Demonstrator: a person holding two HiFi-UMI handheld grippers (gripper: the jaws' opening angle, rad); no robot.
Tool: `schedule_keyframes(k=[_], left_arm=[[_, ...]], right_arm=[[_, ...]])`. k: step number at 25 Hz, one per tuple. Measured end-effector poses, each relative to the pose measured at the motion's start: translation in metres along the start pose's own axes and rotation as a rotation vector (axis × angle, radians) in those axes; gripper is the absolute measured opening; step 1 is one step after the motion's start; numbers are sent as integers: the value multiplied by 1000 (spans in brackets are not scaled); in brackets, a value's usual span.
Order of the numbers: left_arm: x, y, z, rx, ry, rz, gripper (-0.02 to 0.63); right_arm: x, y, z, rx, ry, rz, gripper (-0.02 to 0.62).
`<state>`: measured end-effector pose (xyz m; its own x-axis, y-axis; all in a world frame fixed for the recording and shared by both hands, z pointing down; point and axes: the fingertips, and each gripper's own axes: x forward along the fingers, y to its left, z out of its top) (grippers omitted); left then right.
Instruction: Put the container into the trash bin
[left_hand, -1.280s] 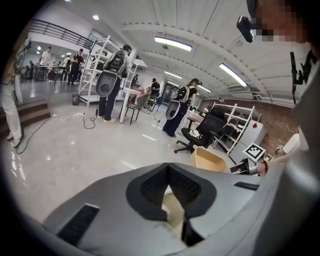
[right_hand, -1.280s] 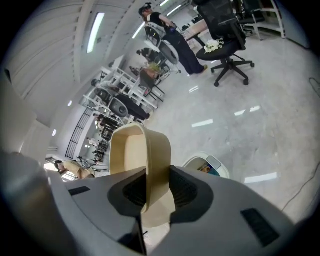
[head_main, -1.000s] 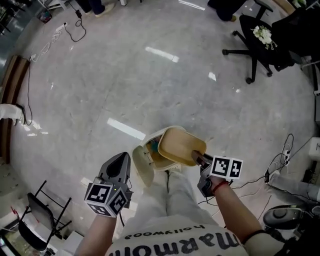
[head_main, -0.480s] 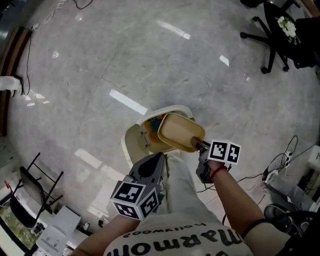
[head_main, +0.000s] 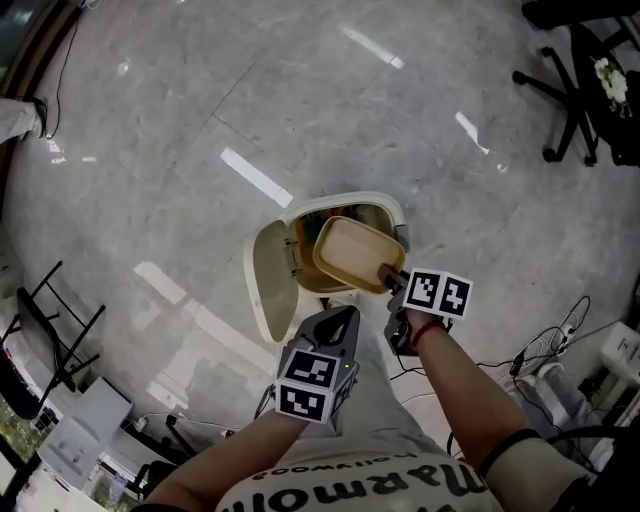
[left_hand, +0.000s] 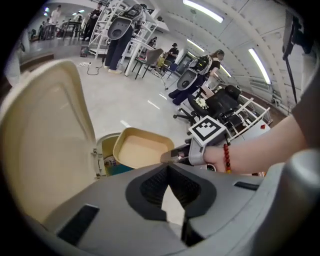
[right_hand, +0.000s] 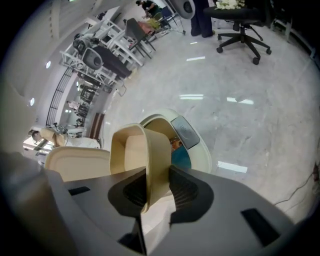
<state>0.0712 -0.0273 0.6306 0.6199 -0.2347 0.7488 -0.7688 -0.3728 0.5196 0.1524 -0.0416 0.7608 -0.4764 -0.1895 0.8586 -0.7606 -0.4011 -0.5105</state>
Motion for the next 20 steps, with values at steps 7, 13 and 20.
schedule_keyframes(k=[7,13,20], left_arm=[[19,15,-45,-12,76,5,-8],[25,20,-70,13,124,-24,-8],[36,17,-86,9,157,-111,-8]], right_arm=[[22,-14,5,-61,-35,-247,86],[36,-7,11,-177,-15,-355,86],[66,-15,15,-232,36,-488,86]])
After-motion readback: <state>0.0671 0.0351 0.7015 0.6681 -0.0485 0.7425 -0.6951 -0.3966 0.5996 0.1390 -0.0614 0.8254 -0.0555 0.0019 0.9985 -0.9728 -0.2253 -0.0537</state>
